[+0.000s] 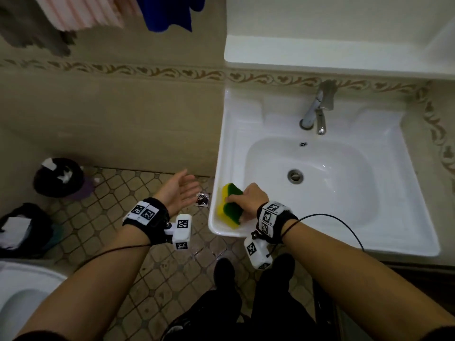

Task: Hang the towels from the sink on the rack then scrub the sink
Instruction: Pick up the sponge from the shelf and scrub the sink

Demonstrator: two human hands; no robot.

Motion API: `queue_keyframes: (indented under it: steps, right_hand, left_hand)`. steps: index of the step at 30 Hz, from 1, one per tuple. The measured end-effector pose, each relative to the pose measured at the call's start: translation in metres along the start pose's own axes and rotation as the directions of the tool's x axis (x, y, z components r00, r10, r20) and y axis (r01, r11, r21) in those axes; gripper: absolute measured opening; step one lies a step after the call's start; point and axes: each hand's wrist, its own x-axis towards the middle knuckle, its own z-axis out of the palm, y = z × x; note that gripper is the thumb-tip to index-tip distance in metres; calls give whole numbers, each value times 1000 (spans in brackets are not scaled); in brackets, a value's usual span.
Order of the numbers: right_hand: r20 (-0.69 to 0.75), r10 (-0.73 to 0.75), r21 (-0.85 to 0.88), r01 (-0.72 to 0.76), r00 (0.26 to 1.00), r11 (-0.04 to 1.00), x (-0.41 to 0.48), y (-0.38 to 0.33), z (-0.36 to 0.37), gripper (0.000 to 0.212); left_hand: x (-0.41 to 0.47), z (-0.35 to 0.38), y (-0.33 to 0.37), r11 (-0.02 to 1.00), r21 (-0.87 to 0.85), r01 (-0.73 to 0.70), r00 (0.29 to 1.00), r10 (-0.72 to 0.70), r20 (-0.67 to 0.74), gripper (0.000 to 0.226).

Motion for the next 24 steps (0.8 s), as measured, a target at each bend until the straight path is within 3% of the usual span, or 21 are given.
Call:
queue_keyframes:
  steps: [2,5,9,11,13,16,18,21,24]
  right_hand:
    - [44,0,-117,5,999,993,-1,5,12,76]
    - [65,7,-77,-2,998,997,2,4,25,69]
    - [60,24,185,-35,998,982,15,-5,24,49]
    - [22,25,400,-32,999,916,21,-11,19,41]
    - [-68,-2,485,35,998,874,26,-25,8,40]
    - [-176,-149,274,194,973,942,22,-42,-1,37]
    - [-99,-313,75,321,944,944,16,-45,3,34]
    - [90,-501,-223,507,861,832,9,-37,19,45]
    - [85,-541,-355,532,837,769,18,-39,18,50]
  left_hand:
    - [0,-3,-1,1000,-13,0,1000,0,-10,40]
    - [0,-7,-4,999,-33,-1,1000,0,-20,37]
    - [3,-16,-8,999,-47,0,999,-1,-36,37]
    - [4,-18,-10,999,-52,5,999,-7,-42,36]
    - [5,-18,-7,999,-47,4,999,-6,-42,34]
    - [6,-16,0,999,-46,-4,999,2,-46,31]
    - [8,-15,6,998,-54,-11,999,9,-44,31]
    - [11,-16,13,997,-75,-15,999,13,-36,33]
    - [15,-15,15,997,-78,-15,999,11,-46,32]
